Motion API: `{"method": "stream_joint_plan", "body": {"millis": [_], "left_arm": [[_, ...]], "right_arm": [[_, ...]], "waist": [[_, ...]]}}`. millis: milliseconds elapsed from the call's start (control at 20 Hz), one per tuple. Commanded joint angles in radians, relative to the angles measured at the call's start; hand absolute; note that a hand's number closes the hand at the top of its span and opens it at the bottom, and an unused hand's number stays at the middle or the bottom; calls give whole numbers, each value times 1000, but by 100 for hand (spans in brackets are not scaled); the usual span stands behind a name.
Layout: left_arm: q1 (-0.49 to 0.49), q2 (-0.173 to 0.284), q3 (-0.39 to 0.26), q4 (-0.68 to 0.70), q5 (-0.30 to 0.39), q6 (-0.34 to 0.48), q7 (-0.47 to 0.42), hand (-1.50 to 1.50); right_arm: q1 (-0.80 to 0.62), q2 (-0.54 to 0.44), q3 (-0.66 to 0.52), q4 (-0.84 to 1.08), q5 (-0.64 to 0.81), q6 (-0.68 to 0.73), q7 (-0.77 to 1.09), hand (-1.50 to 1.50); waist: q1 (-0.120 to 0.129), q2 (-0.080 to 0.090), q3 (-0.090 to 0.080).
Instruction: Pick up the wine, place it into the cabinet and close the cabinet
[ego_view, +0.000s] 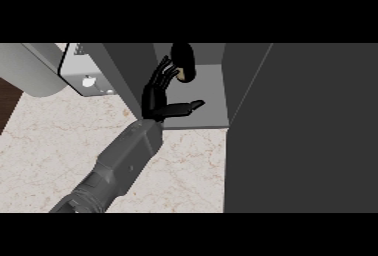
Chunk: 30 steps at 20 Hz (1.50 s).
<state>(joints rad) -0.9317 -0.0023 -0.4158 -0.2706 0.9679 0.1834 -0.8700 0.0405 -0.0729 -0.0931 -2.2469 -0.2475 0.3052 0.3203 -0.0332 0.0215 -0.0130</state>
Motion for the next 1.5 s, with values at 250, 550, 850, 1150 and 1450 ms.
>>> {"method": "stream_joint_plan", "body": {"millis": [250, 550, 850, 1150, 1450], "left_arm": [[122, 67, -49, -258, -48, 111, 60, -150], [321, 124, -183, -618, -129, 166, 160, -150], [510, 245, -279, -1060, -173, 275, 318, -150], [675, 424, -280, -1452, -215, 362, 434, -150], [723, 381, -248, -1554, -289, 417, 507, -150]], "right_arm": [[9, 15, 38, -41, 31, -25, 41, -150], [27, 21, 32, -52, 36, -35, 46, -150], [5, 18, 26, -75, 20, -48, 68, -150], [-62, 9, 30, -36, 43, -61, 80, -150], [24, -35, 52, -67, 12, 45, 58, 150]], "waist": [[59, -34, 14], [71, -37, 14], [62, -33, 14], [57, -27, 14], [34, -23, 14]]}}
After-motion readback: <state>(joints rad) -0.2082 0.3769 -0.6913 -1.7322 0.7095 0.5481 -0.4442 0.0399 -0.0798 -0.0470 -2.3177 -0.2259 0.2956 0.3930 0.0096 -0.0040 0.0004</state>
